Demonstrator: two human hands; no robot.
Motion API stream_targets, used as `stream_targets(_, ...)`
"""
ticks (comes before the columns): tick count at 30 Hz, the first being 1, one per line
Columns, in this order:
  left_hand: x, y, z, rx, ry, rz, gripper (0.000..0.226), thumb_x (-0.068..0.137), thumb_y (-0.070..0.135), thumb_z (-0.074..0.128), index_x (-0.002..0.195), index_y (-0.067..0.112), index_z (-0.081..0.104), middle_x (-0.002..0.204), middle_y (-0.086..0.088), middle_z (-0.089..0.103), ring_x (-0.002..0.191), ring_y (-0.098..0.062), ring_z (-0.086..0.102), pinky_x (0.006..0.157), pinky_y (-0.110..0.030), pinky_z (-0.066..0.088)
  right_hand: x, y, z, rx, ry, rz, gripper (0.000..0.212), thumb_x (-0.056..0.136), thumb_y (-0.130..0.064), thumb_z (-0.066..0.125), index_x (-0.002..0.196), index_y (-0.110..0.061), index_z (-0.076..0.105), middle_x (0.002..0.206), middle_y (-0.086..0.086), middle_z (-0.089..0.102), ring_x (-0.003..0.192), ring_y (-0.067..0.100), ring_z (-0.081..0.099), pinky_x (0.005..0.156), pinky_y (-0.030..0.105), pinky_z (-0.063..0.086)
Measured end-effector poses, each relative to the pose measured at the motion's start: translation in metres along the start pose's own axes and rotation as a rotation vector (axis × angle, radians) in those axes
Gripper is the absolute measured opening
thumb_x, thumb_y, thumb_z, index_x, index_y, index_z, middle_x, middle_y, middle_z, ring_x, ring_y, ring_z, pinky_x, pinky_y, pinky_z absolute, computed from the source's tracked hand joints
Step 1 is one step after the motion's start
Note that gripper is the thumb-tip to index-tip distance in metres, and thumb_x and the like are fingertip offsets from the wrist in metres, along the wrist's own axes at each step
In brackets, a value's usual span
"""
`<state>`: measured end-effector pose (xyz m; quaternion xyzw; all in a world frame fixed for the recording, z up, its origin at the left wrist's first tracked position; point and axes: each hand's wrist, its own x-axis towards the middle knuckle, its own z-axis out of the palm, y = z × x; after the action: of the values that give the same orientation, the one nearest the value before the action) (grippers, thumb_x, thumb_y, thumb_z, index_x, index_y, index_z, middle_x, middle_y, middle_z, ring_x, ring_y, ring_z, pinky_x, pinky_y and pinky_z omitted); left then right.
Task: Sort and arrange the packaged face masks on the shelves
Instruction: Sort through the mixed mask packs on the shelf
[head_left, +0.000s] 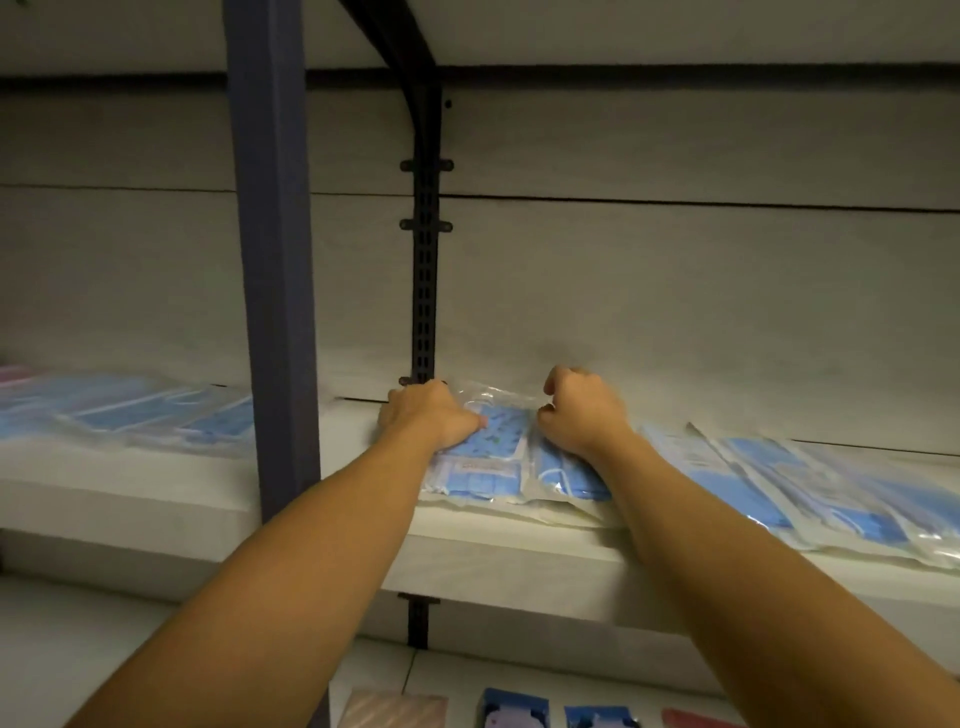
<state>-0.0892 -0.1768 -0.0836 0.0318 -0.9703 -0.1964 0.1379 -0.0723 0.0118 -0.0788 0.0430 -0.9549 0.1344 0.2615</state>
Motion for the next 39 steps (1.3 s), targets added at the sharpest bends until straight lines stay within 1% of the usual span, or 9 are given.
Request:
stream_targets(6, 0.006, -0.003, 0.003, -0.164, 0.081, 0.02, 0.02, 0.087, 0.022, 0.067, 0.104, 0.012, 0.066, 0.109, -0.009, 0.067, 0.092, -0.03, 0.063, 0.08, -0.036, 0.057, 0.003, 0.013, 0.0, 0.18, 0.071, 0.099, 0.026, 0.085, -0.013, 0.058, 0.11, -0.008, 0.065, 0.11, 0.014, 0.067, 0.103, 0.035, 0.061, 0.083, 0.036, 0.05)
stream_targets(11, 0.006, -0.005, -0.001, -0.338, 0.207, 0.02, 0.031, 0.092, 0.009, 0.057, 0.123, 0.007, 0.055, 0.124, -0.016, 0.059, 0.109, -0.037, 0.06, 0.085, -0.038, 0.051, 0.004, 0.01, 0.002, 0.153, 0.032, 0.089, 0.025, 0.085, -0.013, 0.056, 0.108, -0.007, 0.064, 0.108, 0.013, 0.066, 0.099, 0.034, 0.06, 0.081, 0.037, 0.053)
stream_targets(16, 0.005, -0.004, -0.005, -0.48, 0.267, -0.045, 0.037, 0.094, 0.009, 0.053, 0.13, 0.006, 0.047, 0.12, -0.015, 0.058, 0.094, -0.032, 0.054, 0.077, -0.037, 0.045, 0.004, 0.009, 0.0, 0.154, 0.011, 0.095, 0.025, 0.085, -0.012, 0.053, 0.108, -0.006, 0.063, 0.106, 0.013, 0.065, 0.098, 0.034, 0.06, 0.081, 0.039, 0.054)
stream_targets(21, 0.007, -0.004, -0.004, -0.631, 0.15, -0.013, 0.081, 0.082, 0.021, 0.081, 0.148, 0.009, 0.035, 0.127, -0.007, 0.056, 0.107, -0.028, 0.059, 0.084, -0.038, 0.056, 0.004, 0.009, 0.0, 0.137, -0.03, 0.089, 0.026, 0.085, -0.012, 0.054, 0.106, -0.001, 0.064, 0.102, 0.016, 0.067, 0.097, 0.035, 0.062, 0.083, 0.043, 0.056)
stream_targets(23, 0.008, -0.004, -0.002, -0.664, 0.181, 0.008, 0.081, 0.082, 0.016, 0.082, 0.149, 0.008, 0.037, 0.122, -0.01, 0.059, 0.109, -0.03, 0.061, 0.082, -0.042, 0.06, 0.005, 0.01, 0.002, 0.107, -0.072, 0.083, 0.027, 0.089, -0.019, 0.056, 0.107, -0.002, 0.065, 0.106, 0.017, 0.067, 0.1, 0.035, 0.062, 0.086, 0.041, 0.055)
stream_targets(26, 0.014, -0.009, -0.007, -0.749, 0.406, -0.072, 0.049, 0.09, 0.016, 0.073, 0.134, 0.004, 0.054, 0.115, -0.014, 0.063, 0.107, -0.034, 0.062, 0.087, -0.045, 0.058, 0.007, 0.008, 0.004, 0.043, -0.158, 0.053, 0.049, 0.097, -0.05, 0.053, 0.117, -0.008, 0.066, 0.123, 0.015, 0.062, 0.113, 0.033, 0.057, 0.096, 0.041, 0.049)
stream_targets(30, 0.016, -0.012, -0.011, -0.798, 0.613, -0.145, 0.024, 0.098, 0.018, 0.064, 0.111, -0.002, 0.06, 0.115, -0.019, 0.062, 0.107, -0.036, 0.06, 0.083, -0.037, 0.043, 0.004, 0.002, 0.004, -0.115, -0.35, 0.01, 0.078, 0.083, -0.086, 0.038, 0.134, -0.032, 0.062, 0.141, 0.011, 0.047, 0.134, 0.034, 0.038, 0.11, 0.048, 0.033)
stream_targets(35, 0.013, -0.01, -0.012, -0.756, 0.673, -0.135, 0.025, 0.103, 0.017, 0.056, 0.112, -0.006, 0.057, 0.12, -0.021, 0.057, 0.108, -0.037, 0.056, 0.084, -0.036, 0.039, 0.004, 0.0, 0.004, -0.103, -0.357, -0.034, 0.057, 0.08, -0.08, 0.056, 0.123, -0.046, 0.067, 0.134, 0.002, 0.047, 0.13, 0.027, 0.037, 0.109, 0.045, 0.032)
stream_targets(39, 0.01, -0.009, -0.013, -0.742, 0.712, -0.113, 0.025, 0.104, 0.017, 0.054, 0.115, -0.006, 0.056, 0.123, -0.019, 0.055, 0.107, -0.036, 0.057, 0.082, -0.031, 0.037, 0.009, 0.007, 0.011, 0.105, -0.242, -0.075, 0.025, 0.081, -0.056, 0.072, 0.095, -0.036, 0.08, 0.102, -0.006, 0.071, 0.103, 0.019, 0.059, 0.092, 0.037, 0.051)
